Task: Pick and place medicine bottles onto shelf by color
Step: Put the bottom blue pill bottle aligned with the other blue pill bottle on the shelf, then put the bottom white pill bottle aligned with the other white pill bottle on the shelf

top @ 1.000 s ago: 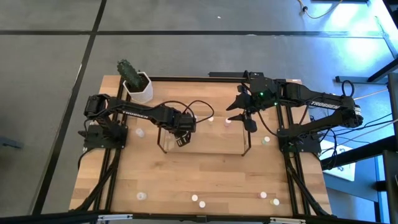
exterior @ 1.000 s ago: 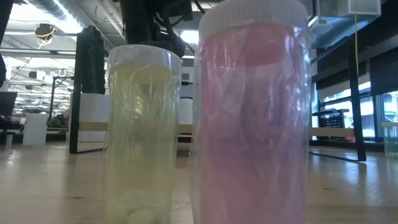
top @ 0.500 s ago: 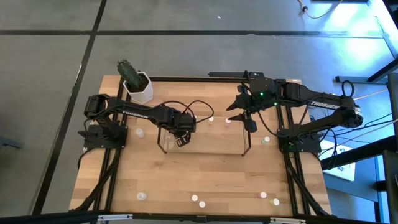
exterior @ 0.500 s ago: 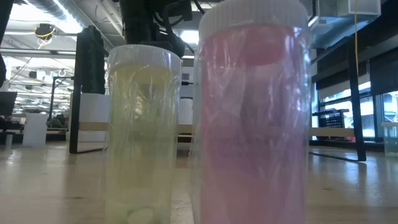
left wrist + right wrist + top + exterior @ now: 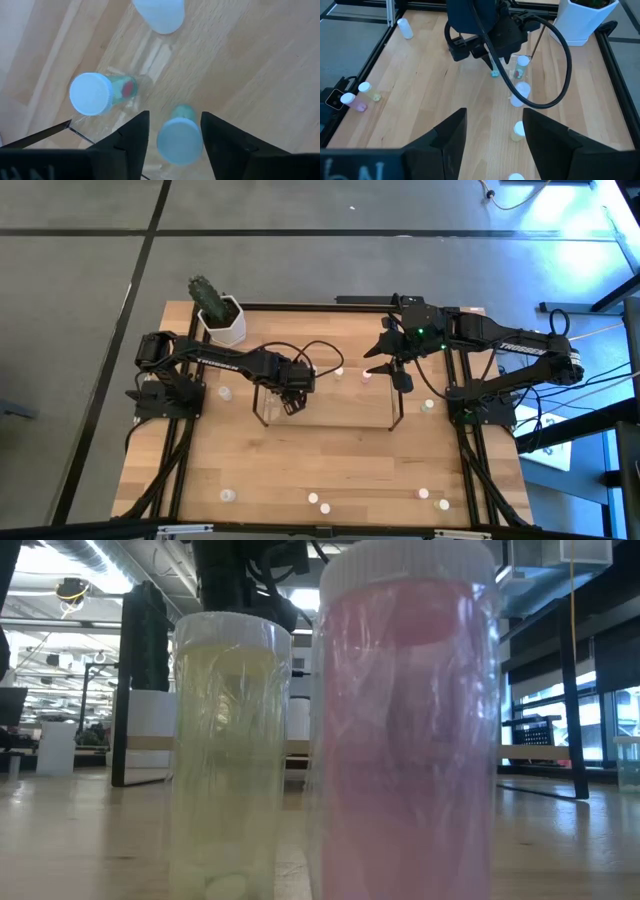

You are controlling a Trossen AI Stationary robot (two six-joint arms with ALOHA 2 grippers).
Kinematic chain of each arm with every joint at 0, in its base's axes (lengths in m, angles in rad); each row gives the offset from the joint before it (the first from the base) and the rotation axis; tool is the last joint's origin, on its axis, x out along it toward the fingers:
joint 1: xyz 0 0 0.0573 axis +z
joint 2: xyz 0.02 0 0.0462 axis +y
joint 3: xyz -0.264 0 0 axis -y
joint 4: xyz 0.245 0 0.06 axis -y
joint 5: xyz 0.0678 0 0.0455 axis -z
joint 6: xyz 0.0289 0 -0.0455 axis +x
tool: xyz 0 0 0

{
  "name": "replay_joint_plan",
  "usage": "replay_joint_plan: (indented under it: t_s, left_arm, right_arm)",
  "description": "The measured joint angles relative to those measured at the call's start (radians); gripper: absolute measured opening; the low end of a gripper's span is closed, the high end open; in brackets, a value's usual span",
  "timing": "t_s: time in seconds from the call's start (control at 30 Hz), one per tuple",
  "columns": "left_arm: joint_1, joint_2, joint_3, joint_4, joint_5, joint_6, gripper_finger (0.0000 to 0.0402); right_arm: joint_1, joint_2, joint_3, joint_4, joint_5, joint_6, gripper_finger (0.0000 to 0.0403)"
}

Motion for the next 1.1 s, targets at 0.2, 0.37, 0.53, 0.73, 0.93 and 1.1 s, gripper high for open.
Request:
replay_joint_plan:
  t_s: [0.2,0.37,0.53,0.73,0.93,1.1]
  left_arm:
    - [0.0,0.0,0.0,-0.005,0.007,-0.019,0.0206]
    - [0.0,-0.001,0.038,-0.051,0.027,-0.019,0.0208]
    - [0.0,-0.001,0.09,-0.123,0.017,-0.019,0.0208]
    - [0.0,-0.001,0.163,-0.207,-0.009,-0.018,0.0208]
    - [-0.006,-0.001,0.279,-0.302,-0.054,-0.018,0.0208]
    - [-0.038,-0.001,0.392,-0.375,-0.1,-0.024,0.0208]
  right_arm:
    - [0.0,0.0,0.0,0.0,0.0,0.0,0.0195]
    - [0.0,0.0,0.0,0.0,0.0,0.0,0.0195]
    - [0.0,0.0,0.0,0.0,0.0,0.0,0.0195]
    - [0.0,0.0,0.0,0.0,0.0,0.0,0.0195]
    - [0.0,0.0,0.0,0.0,0.0,0.0,0.0195]
    - [0.0,0.0,0.0,0.0,0.0,0.0,0.0195]
